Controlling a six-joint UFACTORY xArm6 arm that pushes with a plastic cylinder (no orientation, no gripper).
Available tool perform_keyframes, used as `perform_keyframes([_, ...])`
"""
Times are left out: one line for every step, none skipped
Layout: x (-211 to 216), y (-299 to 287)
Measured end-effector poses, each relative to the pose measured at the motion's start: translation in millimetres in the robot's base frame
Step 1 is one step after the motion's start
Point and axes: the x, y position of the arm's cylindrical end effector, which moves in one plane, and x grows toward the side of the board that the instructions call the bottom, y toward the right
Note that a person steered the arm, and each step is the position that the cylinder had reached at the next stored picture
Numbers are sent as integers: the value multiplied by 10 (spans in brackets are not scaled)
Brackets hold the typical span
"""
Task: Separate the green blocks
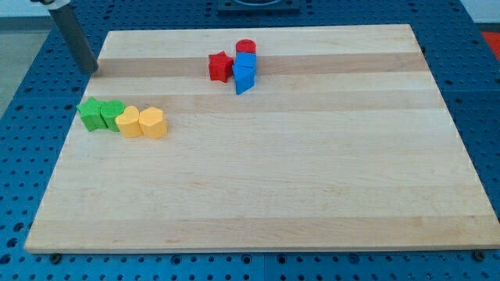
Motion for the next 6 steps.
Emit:
perform_keyframes([593, 2])
perform_keyframes([1079, -3])
perform_keyframes([1444, 64])
perform_keyframes([1433, 365])
perform_keyframes([973, 540])
perform_keyframes([677, 837])
